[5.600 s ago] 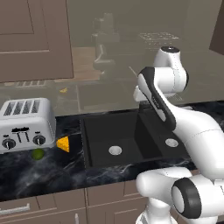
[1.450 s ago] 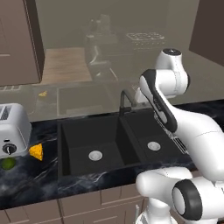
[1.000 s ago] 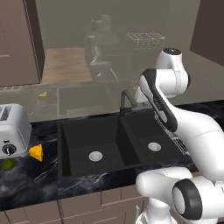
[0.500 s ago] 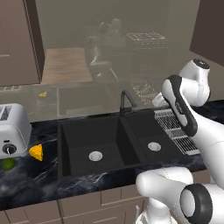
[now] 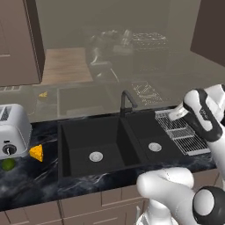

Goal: Turn on the sink faucet. Then move the lime from the counter to the sink. Turn off the sink. Move the vegetable from the sink to the pot next to the stove. Finally move the pot to the front left burner.

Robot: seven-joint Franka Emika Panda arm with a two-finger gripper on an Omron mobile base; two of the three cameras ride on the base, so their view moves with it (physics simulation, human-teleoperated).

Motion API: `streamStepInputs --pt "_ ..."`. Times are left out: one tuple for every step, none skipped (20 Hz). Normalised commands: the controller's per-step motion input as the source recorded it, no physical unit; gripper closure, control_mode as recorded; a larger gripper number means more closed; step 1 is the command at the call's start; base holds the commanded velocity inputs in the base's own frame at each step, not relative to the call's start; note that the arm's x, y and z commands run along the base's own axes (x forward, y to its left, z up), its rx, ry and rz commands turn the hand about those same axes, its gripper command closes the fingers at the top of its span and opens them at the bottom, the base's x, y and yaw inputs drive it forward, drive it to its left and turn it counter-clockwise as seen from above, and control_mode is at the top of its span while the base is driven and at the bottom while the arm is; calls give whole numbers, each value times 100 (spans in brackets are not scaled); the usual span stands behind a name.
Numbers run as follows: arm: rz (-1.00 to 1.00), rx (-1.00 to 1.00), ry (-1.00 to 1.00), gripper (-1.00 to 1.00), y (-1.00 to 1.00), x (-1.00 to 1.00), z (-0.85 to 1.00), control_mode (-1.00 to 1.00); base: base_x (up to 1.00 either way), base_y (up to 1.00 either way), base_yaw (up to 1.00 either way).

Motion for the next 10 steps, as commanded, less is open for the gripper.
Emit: streamStepInputs --pt "22 7 -16 -100 -11 70 -20 -100 0 0 0" --pt "21 6 -16 -100 -11 76 -19 -100 0 0 0" --pt "20 5 -16 -100 -7 82 -20 -100 0 0 0" --pt "18 5 -15 -100 -4 86 -23 -100 0 0 0" --pt "17 5 -15 -100 -2 86 -23 -100 0 0 0" --pt "17 5 -16 -100 -2 84 -21 -100 0 0 0" --pt "18 5 -17 -100 -2 82 -19 -100 0 0 0" --pt "21 5 -20 -100 -11 73 -17 -100 0 0 0" --pt "24 5 -21 -100 -9 69 -17 -100 0 0 0" --pt "24 3 -23 -100 -2 67 -16 -100 0 0 0"
